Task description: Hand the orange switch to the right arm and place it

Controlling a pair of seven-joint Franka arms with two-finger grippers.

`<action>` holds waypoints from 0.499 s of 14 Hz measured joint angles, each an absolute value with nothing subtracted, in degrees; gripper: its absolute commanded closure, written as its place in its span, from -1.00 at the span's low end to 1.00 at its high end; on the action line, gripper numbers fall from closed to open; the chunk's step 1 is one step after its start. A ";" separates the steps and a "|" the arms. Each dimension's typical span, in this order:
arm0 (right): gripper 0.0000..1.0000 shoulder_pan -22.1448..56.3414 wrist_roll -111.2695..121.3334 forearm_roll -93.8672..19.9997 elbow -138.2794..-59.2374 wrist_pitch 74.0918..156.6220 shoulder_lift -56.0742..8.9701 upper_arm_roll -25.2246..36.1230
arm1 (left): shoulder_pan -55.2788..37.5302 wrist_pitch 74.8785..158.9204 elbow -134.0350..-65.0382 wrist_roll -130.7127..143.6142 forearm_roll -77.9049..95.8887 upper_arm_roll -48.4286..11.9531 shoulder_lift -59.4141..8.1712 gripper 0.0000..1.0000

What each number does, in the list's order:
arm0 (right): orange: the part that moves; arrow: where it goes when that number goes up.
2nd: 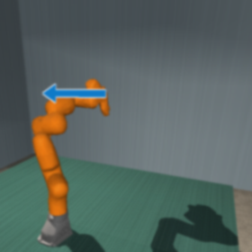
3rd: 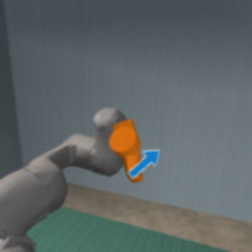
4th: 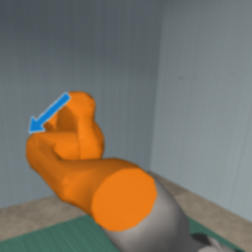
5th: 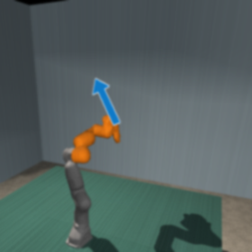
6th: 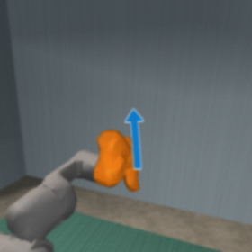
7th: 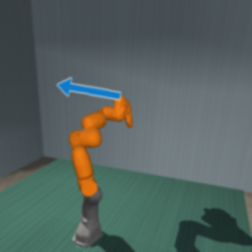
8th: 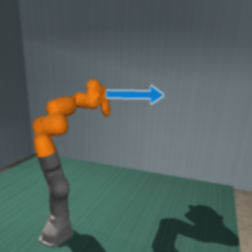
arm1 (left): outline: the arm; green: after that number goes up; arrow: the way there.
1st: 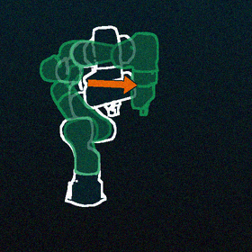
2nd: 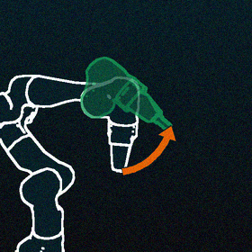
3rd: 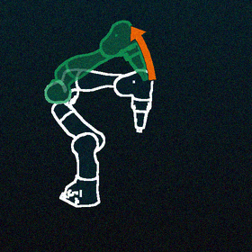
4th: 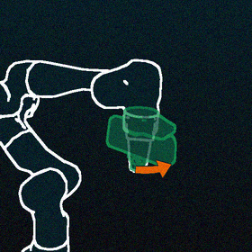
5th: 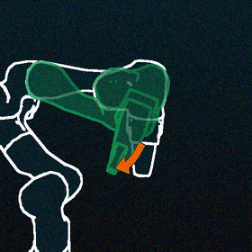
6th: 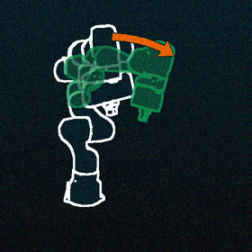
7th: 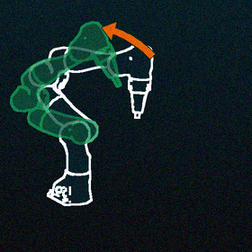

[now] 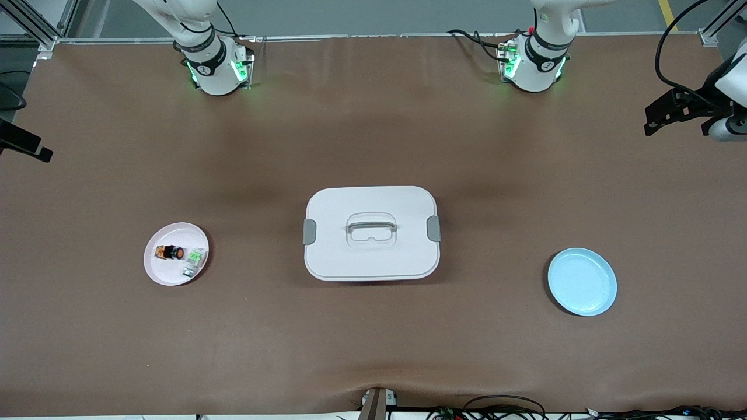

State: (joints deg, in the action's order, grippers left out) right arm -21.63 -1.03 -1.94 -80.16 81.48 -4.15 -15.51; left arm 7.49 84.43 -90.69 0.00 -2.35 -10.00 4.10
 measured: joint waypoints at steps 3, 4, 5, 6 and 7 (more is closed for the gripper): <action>-1.00 -21.16 3.65 -2.12 -80.06 79.91 -3.82 -15.74 | 7.92 84.43 -90.69 0.00 -2.35 -9.99 4.09 -1.00; -1.00 -21.16 4.25 -2.18 -80.03 79.30 -3.67 -15.74 | 7.96 84.43 -90.69 0.00 -2.35 -9.99 4.09 -1.00; -1.00 -21.16 4.61 -2.21 -80.01 78.69 -3.39 -15.76 | 8.04 84.43 -90.69 0.00 -2.35 -9.98 4.09 -1.00; -1.00 -21.13 4.84 -2.24 -80.01 78.36 -2.98 -15.76 | 8.18 84.43 -90.69 0.00 -2.35 -9.98 4.09 -1.00; -1.00 -20.89 5.00 -2.26 -80.01 78.01 -2.50 -15.68 | 8.30 84.43 -90.69 0.00 -2.35 -9.98 4.09 -1.00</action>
State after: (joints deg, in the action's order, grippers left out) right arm -20.89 5.00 -2.26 -80.01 78.01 -2.50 -15.68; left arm 8.30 84.43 -90.69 0.00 -2.35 -9.98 4.09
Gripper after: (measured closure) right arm 0.000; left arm 0.000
